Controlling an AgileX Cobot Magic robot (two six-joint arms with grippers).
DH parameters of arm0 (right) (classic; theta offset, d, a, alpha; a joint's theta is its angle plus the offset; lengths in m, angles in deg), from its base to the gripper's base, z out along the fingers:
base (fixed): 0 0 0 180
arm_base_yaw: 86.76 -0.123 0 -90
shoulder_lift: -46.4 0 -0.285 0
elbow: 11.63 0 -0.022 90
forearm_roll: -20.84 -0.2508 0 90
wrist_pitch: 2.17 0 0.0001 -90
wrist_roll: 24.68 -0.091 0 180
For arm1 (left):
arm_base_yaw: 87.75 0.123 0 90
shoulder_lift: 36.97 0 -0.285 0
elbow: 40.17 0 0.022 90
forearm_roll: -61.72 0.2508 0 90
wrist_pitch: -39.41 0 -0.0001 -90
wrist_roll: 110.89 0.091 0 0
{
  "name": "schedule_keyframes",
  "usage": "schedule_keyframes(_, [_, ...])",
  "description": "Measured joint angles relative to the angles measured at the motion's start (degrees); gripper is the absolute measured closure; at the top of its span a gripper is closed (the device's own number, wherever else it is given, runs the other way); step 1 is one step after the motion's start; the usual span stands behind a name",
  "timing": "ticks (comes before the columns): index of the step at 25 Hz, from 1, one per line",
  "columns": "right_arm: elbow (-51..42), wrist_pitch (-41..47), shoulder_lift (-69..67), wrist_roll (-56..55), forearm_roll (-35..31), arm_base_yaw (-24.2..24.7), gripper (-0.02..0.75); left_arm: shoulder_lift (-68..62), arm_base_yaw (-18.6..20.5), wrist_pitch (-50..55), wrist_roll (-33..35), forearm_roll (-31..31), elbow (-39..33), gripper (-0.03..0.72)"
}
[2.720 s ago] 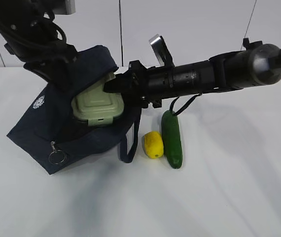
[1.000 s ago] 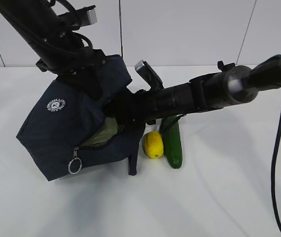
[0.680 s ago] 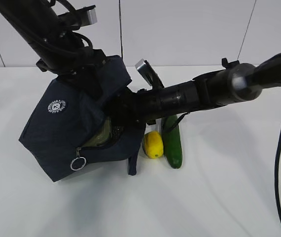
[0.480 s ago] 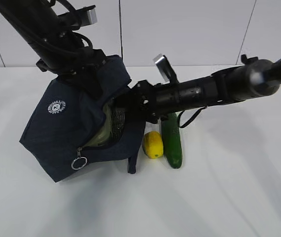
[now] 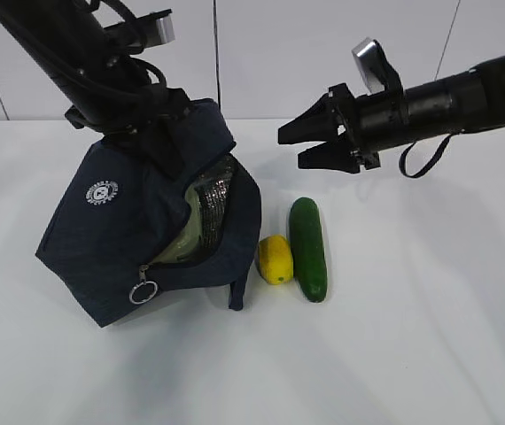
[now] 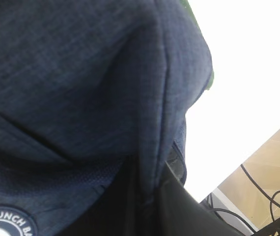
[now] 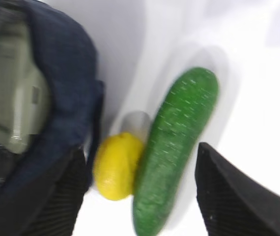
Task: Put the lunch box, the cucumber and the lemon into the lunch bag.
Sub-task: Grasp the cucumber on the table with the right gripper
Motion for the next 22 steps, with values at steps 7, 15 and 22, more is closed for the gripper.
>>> schedule_keyframes(7, [8.4,-2.0,0.8,-23.0,30.9,-1.8,0.213,0.0,0.0,0.9,0.0,0.1,0.0,0.668])
schedule_keyframes(15, [8.8,-5.2,-0.9,-34.2,43.8,-8.6,0.213,0.0,0.0,1.2,0.0,0.6,0.0,0.668])
schedule_keyframes(22, [8.8,-7.6,-4.2,-40.5,48.2,-11.2,0.226,0.0,0.0,1.9,0.0,1.7,0.0,0.668])
